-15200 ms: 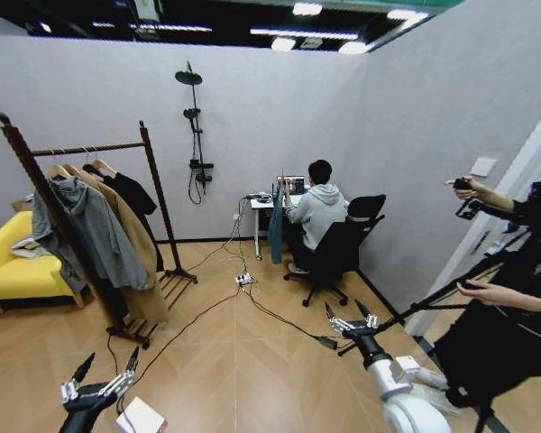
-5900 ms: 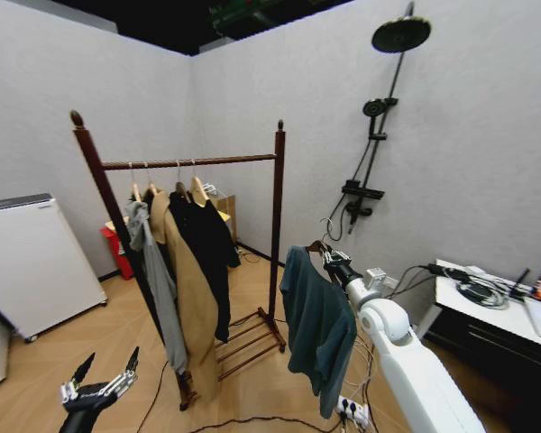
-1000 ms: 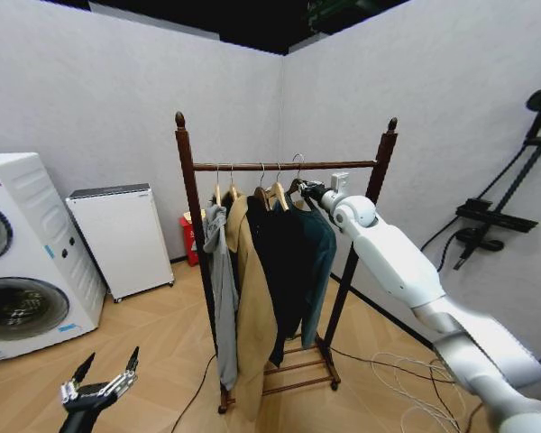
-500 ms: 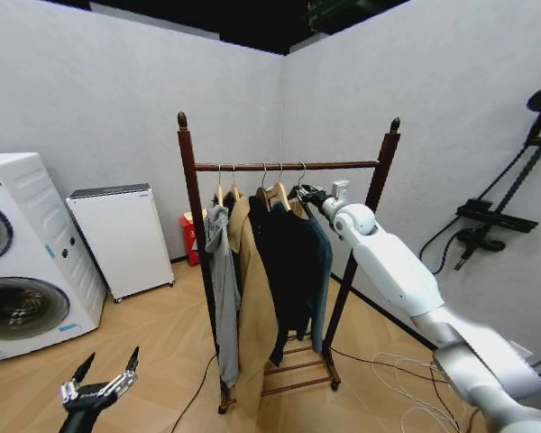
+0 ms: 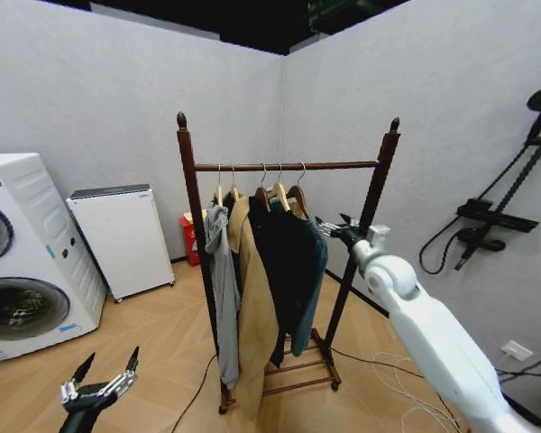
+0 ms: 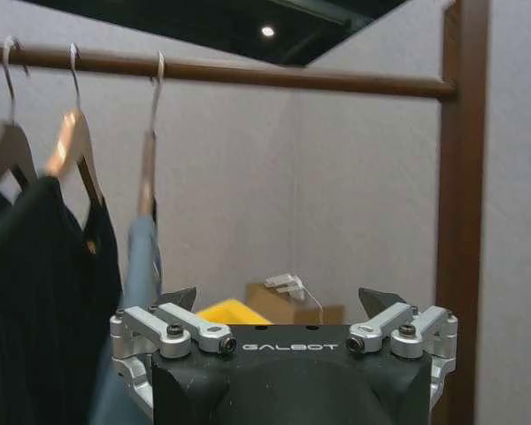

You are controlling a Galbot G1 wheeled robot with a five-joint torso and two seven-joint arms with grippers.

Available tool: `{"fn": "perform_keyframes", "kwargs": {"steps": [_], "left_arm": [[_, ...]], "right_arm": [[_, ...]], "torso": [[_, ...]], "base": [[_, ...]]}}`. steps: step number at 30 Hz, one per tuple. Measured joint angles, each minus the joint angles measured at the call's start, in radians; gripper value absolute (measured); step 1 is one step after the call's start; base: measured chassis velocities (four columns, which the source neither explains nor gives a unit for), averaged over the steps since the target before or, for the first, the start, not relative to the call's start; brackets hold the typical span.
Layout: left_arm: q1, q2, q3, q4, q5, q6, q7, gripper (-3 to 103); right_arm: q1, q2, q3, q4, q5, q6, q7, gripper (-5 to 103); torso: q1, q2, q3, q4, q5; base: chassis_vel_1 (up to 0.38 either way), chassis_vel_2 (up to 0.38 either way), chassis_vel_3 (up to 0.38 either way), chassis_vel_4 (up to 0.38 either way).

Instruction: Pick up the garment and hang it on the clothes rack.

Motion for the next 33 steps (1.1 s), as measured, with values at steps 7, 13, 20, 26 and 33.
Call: {"fn": "perform_keyframes", "kwargs": {"steps": [7, 13, 20, 26, 33], "left_arm": [[0.000, 0.000, 0.000, 0.000, 0.000, 0.000, -0.001, 100], [0.000, 0.000, 0.000, 0.000, 0.000, 0.000, 0.000, 100], [0.000, 0.000, 0.000, 0.000, 0.000, 0.000, 0.000, 100], [0.000, 0.000, 0.000, 0.000, 0.000, 0.000, 0.000, 100], [0.000, 0.000, 0.000, 0.000, 0.000, 0.000, 0.000, 100]], "right_arm": [[-0.330, 0.164, 0.177, 0.047, -0.117, 0.135, -0.079, 100], [-0.445, 0.226, 0.234, 0.030, -0.154, 0.228, -0.091, 100], [-0.472, 0.246, 0.244, 0.032, -0.158, 0.254, -0.085, 100], [-0.467, 0.247, 0.242, 0.044, -0.161, 0.256, -0.082, 100], [-0.468, 0.247, 0.235, 0.058, -0.163, 0.256, -0.081, 100]], "torso": [[0.000, 0.000, 0.000, 0.0001, 0.0000], [0.000, 0.000, 0.000, 0.0000, -0.0005], [0.000, 0.000, 0.000, 0.0003, -0.0006], [0.000, 0.000, 0.000, 0.0003, -0.0005], [0.000, 0.000, 0.000, 0.0000, -0.0004]], "base": [[0.000, 0.000, 0.000, 0.000], [0.000, 0.000, 0.000, 0.000], [0.000, 0.000, 0.000, 0.000], [-0.043, -0.033, -0.045, -0.038], [-0.077, -0.065, -0.077, -0.081]]}}
